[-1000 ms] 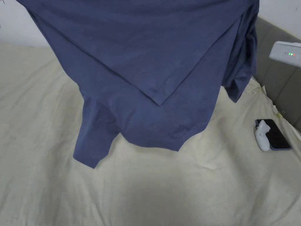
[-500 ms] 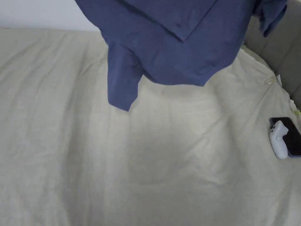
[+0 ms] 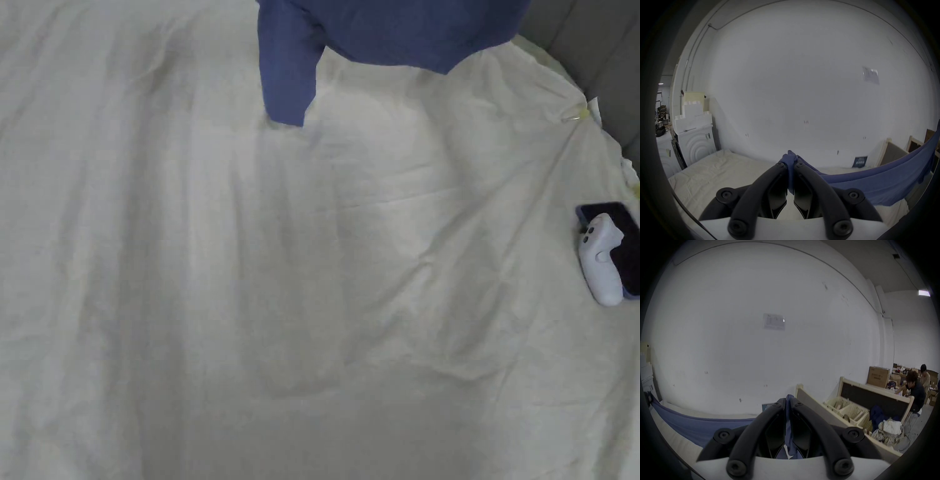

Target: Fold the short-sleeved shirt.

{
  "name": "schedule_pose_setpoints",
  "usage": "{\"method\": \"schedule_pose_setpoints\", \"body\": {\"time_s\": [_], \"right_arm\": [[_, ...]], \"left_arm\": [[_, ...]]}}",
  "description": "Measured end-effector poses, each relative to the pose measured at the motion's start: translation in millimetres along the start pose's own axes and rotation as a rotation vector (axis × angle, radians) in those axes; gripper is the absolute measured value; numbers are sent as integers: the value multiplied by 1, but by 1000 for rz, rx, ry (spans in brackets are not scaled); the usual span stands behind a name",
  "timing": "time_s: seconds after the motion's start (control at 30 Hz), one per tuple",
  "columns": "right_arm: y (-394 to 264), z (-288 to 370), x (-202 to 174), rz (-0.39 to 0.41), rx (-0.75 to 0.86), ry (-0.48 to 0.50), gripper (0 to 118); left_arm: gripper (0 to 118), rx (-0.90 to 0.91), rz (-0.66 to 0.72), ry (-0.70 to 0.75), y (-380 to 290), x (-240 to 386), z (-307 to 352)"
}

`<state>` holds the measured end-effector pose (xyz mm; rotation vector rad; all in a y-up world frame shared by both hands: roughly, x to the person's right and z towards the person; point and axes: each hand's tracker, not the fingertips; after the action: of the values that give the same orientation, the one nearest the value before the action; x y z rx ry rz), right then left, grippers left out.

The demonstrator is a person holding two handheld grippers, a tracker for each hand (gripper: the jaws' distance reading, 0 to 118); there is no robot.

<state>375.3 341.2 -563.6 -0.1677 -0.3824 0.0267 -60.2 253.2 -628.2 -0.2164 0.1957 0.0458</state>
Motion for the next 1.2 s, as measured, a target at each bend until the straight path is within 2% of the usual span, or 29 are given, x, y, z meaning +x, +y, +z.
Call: {"method": "schedule_pose_setpoints", "body": {"time_s": [0.07,0.17,0.23,0.3,0.5,0.7,0.87,1.03,1.1,1.2], "right_arm": [[-31,-7,5,-5,-55,20,4],[-88,-10,10,27,-153,36,4],[-128,-2,17,22,-206,87,4],[-171,10,24,52,-269,97,4],[-290,79,44,82,-452,200,4],[-388,160,60,48,-660,245,4],[-426,210,73,-30,-727,248,4],[-428,258,87,-94,-758,290,4],[-423,277,91,-84,-768,325,4],[-419,306,93,5,-760,385,4]], "left_arm": [[3,-61,-10,-3,-31,4,-5],[3,-145,-78,-2,-82,7,-8],[3,-193,-120,-22,-114,3,-3],[3,-251,-134,-19,-147,-7,6],[3,-442,-60,-11,-235,-52,46],[3,-643,-49,-4,-314,-96,103],[3,-687,39,29,-346,-129,159],[3,-723,1,51,-364,-157,207],[3,-720,-8,54,-368,-166,223],[3,-717,-16,70,-369,-181,242]]}}
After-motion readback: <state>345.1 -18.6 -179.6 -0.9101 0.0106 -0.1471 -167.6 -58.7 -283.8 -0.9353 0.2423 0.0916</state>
